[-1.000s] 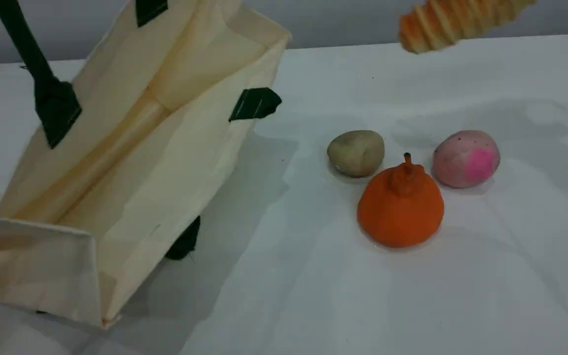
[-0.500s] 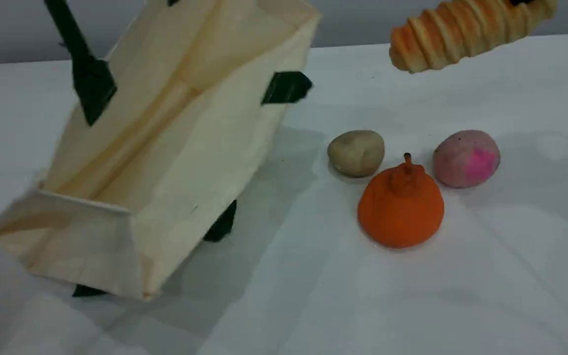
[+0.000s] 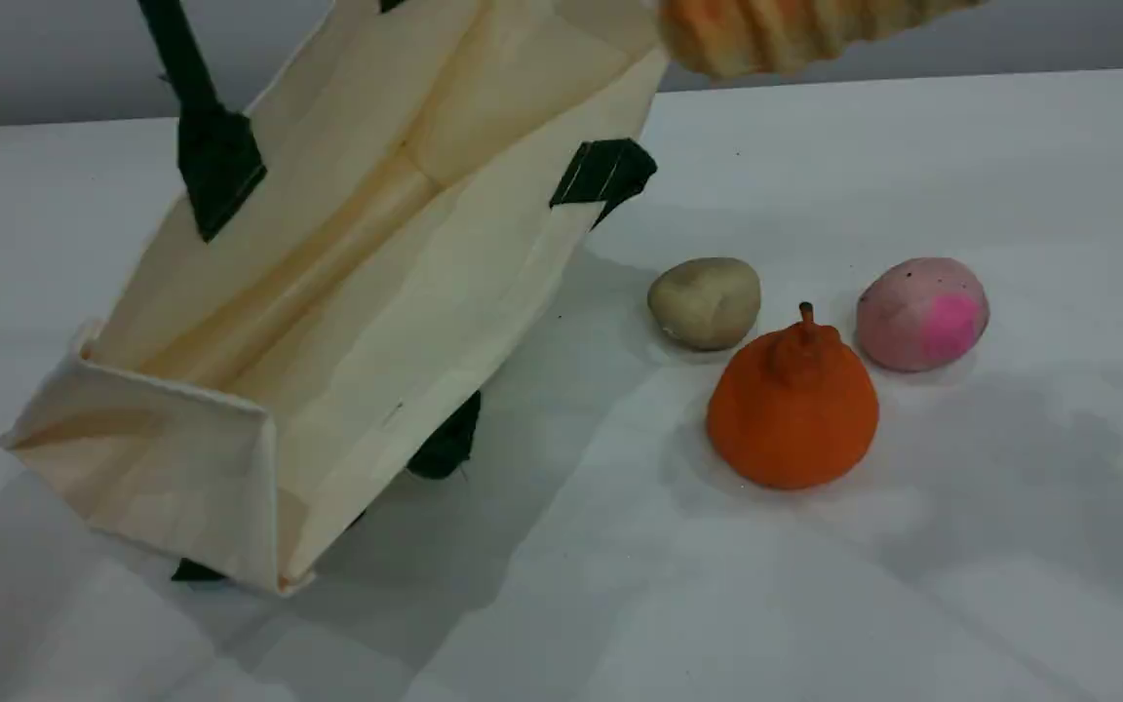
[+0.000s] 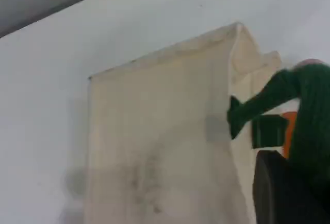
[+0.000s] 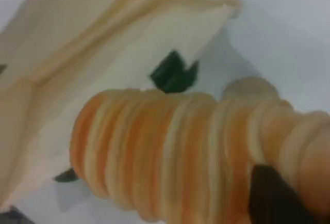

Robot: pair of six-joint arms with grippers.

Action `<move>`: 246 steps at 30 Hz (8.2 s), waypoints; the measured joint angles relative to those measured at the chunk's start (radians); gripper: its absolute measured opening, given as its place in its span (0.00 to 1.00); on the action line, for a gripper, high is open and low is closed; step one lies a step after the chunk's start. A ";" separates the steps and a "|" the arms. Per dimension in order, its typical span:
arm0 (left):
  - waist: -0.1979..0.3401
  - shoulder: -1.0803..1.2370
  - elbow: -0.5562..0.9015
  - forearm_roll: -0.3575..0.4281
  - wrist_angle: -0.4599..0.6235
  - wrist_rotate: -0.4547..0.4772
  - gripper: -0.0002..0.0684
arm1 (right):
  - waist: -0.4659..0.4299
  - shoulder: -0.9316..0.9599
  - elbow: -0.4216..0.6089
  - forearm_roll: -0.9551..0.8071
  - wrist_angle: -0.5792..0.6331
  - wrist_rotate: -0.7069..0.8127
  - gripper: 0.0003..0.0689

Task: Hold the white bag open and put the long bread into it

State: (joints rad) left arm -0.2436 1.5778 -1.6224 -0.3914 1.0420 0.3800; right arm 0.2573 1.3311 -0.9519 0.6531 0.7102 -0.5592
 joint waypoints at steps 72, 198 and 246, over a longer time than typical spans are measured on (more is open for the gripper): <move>-0.128 0.064 -0.097 -0.050 0.056 0.030 0.12 | 0.304 0.405 -0.003 0.487 -0.381 -0.415 0.08; -0.128 -1.177 0.797 -0.079 0.054 -0.045 0.71 | 0.210 -1.286 0.354 -0.445 0.326 0.475 0.68; -0.127 -1.525 1.117 0.141 0.045 -0.191 0.71 | 0.186 -1.331 0.447 -0.556 0.356 0.510 0.67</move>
State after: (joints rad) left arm -0.3711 0.0529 -0.5058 -0.2500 1.0870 0.1892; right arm 0.4436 0.0000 -0.5049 0.0971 1.0663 -0.0490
